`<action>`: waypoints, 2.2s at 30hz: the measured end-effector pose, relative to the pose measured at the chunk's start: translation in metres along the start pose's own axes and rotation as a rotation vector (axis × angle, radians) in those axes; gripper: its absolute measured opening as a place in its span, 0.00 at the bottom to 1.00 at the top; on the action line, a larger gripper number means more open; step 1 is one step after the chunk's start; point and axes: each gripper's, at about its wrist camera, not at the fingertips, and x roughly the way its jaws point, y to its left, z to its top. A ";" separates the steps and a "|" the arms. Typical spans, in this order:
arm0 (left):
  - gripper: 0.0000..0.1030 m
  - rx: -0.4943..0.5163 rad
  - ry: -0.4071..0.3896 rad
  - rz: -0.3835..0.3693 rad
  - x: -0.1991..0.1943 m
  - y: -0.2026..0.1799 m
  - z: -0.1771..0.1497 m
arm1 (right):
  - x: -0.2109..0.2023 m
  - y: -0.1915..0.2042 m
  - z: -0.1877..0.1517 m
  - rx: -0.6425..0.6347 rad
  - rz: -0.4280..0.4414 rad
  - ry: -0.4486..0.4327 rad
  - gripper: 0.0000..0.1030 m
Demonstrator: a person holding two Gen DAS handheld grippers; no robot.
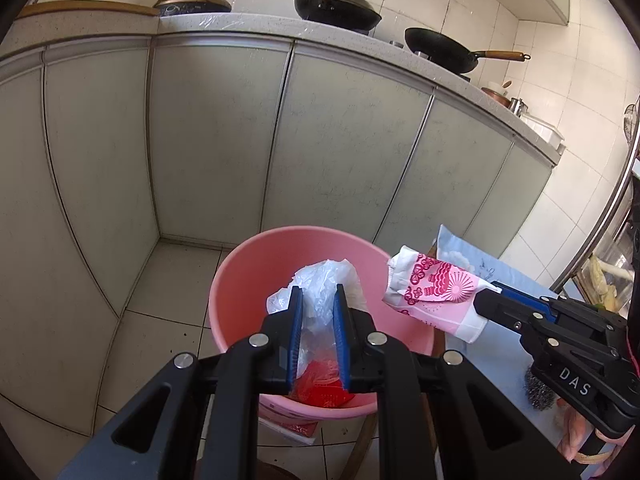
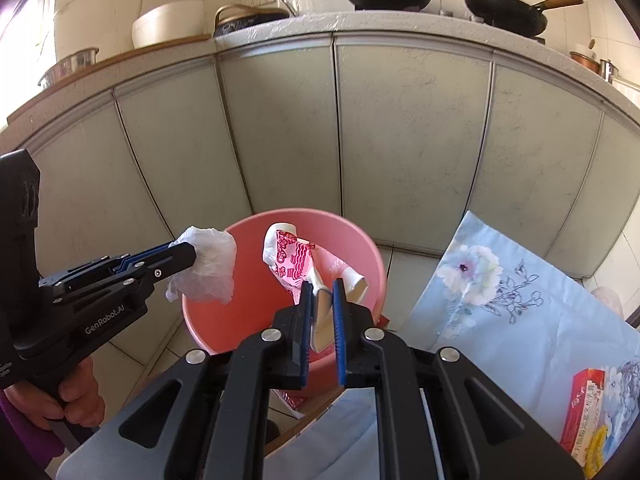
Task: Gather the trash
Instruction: 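Carry the clear bag and carton over the pink bin and open both grippers, then move both open grippers back over the remaining trash on the cloth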
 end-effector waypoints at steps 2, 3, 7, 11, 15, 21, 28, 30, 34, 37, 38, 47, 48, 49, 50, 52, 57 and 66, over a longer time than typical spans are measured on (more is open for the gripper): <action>0.14 -0.002 0.020 -0.001 0.008 0.003 -0.001 | 0.011 0.002 -0.001 -0.006 0.006 0.024 0.10; 0.14 -0.003 0.031 -0.001 0.013 0.004 -0.004 | 0.014 0.004 -0.002 -0.008 0.008 0.030 0.10; 0.14 0.003 0.063 0.005 0.027 0.006 -0.007 | 0.027 0.006 -0.005 -0.011 0.016 0.052 0.10; 0.16 0.001 0.087 0.012 0.037 0.008 -0.011 | 0.035 0.007 -0.006 -0.003 0.016 0.062 0.10; 0.18 -0.005 0.097 0.025 0.042 0.009 -0.014 | 0.039 0.007 -0.005 0.007 0.031 0.066 0.10; 0.29 -0.035 0.102 0.007 0.042 0.009 -0.012 | 0.040 0.008 -0.002 -0.008 0.043 0.072 0.21; 0.33 -0.056 0.097 -0.033 0.029 0.006 -0.008 | 0.019 0.005 0.000 -0.005 0.034 0.027 0.23; 0.33 -0.056 0.093 -0.046 0.023 0.003 -0.007 | 0.011 0.000 -0.001 0.014 0.034 0.018 0.23; 0.33 -0.025 0.066 -0.070 0.009 -0.010 -0.004 | -0.009 -0.009 -0.006 0.038 0.020 -0.005 0.23; 0.33 0.003 0.057 -0.096 -0.003 -0.022 -0.004 | -0.027 -0.016 -0.011 0.052 0.002 -0.027 0.23; 0.33 0.012 0.054 -0.106 -0.006 -0.027 -0.004 | -0.032 -0.019 -0.013 0.057 -0.003 -0.032 0.23; 0.33 0.112 0.044 -0.201 -0.034 -0.081 -0.005 | -0.102 -0.055 -0.048 0.107 -0.107 -0.081 0.23; 0.33 0.122 0.045 -0.210 -0.036 -0.086 -0.006 | -0.113 -0.063 -0.054 0.118 -0.134 -0.089 0.23; 0.33 0.132 0.046 -0.218 -0.037 -0.092 -0.006 | -0.123 -0.072 -0.061 0.134 -0.161 -0.093 0.23; 0.33 0.144 0.047 -0.226 -0.039 -0.098 -0.007 | -0.129 -0.080 -0.066 0.147 -0.177 -0.095 0.23; 0.33 0.166 0.051 -0.244 -0.040 -0.113 -0.008 | -0.146 -0.101 -0.080 0.189 -0.220 -0.097 0.23; 0.33 0.227 0.083 -0.323 -0.040 -0.150 -0.015 | -0.181 -0.149 -0.119 0.292 -0.335 -0.099 0.23; 0.33 0.397 0.161 -0.433 -0.034 -0.226 -0.045 | -0.213 -0.198 -0.184 0.432 -0.413 -0.067 0.23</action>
